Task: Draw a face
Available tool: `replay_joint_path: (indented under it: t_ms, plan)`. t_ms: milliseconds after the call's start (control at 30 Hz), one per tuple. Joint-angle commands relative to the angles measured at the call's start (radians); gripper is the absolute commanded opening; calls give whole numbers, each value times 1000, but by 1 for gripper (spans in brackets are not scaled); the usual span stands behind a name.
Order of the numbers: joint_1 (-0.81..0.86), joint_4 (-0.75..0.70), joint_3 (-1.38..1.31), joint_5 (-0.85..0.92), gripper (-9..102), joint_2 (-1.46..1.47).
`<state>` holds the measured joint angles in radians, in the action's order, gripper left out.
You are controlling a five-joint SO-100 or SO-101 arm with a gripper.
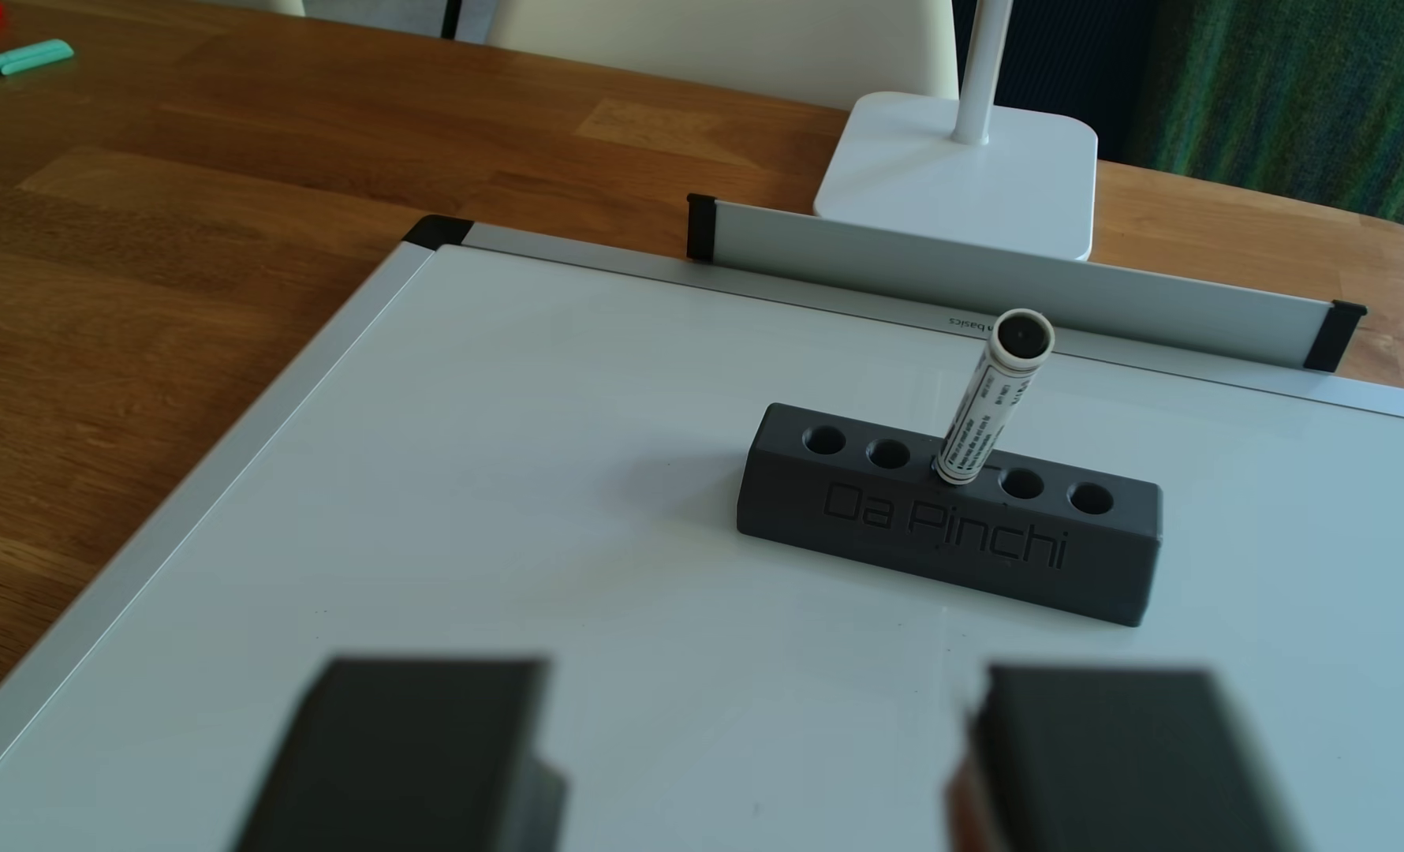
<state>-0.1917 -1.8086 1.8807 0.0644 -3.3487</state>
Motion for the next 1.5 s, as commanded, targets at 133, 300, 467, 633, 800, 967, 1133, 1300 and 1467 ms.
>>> replay_joint_path:
  t_ms: [133,300,467,633,800,967,1133,1300,1467]
  plan:
    - [0,9,-20,3,101,-66]
    - [3,9,-20,5,101,-66]
    - [3,9,-20,5,101,-66]
    - [5,9,-20,-2,101,-63]
    - [71,11,-17,-6,101,-54]
    - [100,87,-15,-8,101,-11]
    - [103,210,-64,-8,101,202]
    - [103,321,-218,-8,101,525]
    - [118,419,-445,2,101,936]
